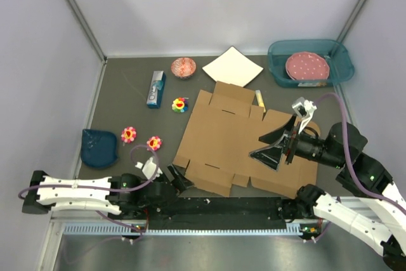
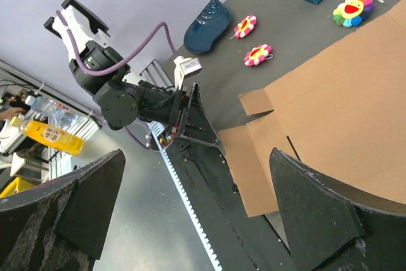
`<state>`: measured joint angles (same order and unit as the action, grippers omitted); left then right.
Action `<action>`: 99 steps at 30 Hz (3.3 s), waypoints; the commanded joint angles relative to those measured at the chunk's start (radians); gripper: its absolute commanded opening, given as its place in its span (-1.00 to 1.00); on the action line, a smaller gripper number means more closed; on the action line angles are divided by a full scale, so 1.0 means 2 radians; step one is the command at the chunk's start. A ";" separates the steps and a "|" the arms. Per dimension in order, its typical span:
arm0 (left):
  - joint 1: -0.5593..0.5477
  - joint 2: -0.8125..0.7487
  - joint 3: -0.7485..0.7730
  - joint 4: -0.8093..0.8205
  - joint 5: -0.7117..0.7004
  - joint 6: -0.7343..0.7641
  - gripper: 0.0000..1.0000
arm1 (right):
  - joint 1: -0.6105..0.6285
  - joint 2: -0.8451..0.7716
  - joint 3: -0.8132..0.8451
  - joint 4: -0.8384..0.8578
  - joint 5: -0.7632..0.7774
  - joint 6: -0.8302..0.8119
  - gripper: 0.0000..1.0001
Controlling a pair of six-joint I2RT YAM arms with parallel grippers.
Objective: Fold the paper box
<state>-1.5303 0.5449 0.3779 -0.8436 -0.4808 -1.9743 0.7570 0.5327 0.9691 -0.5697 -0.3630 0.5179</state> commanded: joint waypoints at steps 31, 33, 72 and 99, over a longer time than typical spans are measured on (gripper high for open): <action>0.027 0.042 -0.060 0.290 -0.178 0.165 -1.00 | -0.001 -0.012 0.009 0.014 0.006 0.003 0.95; 0.052 0.019 -0.011 0.265 -0.201 0.238 -1.00 | -0.001 -0.010 0.031 0.000 0.008 -0.006 0.95; 0.369 0.261 0.641 0.137 0.615 0.776 -1.00 | -0.001 -0.009 0.275 -0.037 -0.076 -0.044 0.95; 0.593 0.409 0.451 0.197 0.217 0.734 0.60 | -0.001 -0.049 0.082 -0.042 0.008 -0.055 0.96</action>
<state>-0.3805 1.6058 1.5864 -0.7231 0.1112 -0.2943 0.7570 0.4099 1.1679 -0.6785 -0.4122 0.4210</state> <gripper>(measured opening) 0.751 0.979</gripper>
